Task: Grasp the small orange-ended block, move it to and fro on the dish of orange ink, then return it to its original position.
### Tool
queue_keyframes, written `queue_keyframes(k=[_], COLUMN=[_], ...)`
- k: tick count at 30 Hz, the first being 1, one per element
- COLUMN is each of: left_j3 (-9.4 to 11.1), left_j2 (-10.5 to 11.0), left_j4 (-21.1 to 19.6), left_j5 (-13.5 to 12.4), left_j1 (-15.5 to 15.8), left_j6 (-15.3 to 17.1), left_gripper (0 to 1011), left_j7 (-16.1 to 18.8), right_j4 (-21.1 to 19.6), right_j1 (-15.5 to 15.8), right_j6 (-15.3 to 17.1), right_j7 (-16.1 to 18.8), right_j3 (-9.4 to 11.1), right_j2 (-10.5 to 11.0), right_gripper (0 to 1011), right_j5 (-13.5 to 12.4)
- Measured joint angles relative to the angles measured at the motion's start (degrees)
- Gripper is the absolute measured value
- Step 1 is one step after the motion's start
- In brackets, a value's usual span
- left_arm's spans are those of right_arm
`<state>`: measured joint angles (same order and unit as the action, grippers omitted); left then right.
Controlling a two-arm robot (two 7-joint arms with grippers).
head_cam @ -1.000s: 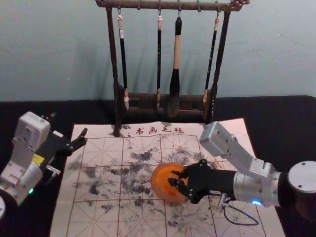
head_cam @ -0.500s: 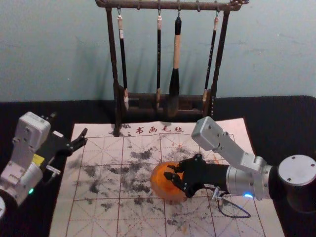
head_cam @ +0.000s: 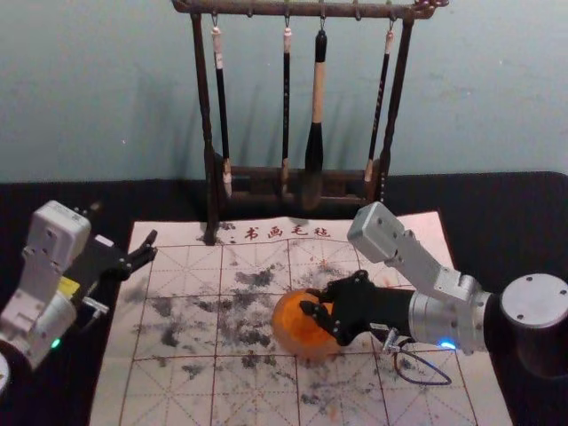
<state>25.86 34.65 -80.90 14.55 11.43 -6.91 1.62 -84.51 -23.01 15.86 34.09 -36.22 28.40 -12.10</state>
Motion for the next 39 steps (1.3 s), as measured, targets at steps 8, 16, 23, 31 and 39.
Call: queue_keyframes(k=[8, 16, 23, 31, 39], left_j3=[0.0, 0.0, 0.0, 0.0, 0.0], left_j2=[0.0, 0.0, 0.0, 0.0, 0.0], left_j4=[0.0, 0.0, 0.0, 0.0, 0.0], left_j5=[0.0, 0.0, 0.0, 0.0, 0.0], left_j1=[0.0, 0.0, 0.0, 0.0, 0.0], left_j6=[0.0, 0.0, 0.0, 0.0, 0.0], left_gripper=[1001, 1001, 1001, 1001, 1001], left_j7=[0.0, 0.0, 0.0, 0.0, 0.0], right_j4=[-0.02, -0.12, -0.24, -2.07, -3.89], right_j1=[0.15, 0.51, 0.85, 2.09, 3.16], right_j6=[0.1, 0.15, 0.22, 0.66, 1.27], right_j7=[-0.25, -1.05, -1.18, -1.15, -0.88], right_j3=[0.62, 1.08, 1.53, 1.9, 1.95], right_j2=[0.05, 0.31, 0.71, 1.81, 2.46], right_gripper=[82, 82, 82, 82, 82], right_j5=[-0.03, 0.39, 0.69, 1.08, 1.18])
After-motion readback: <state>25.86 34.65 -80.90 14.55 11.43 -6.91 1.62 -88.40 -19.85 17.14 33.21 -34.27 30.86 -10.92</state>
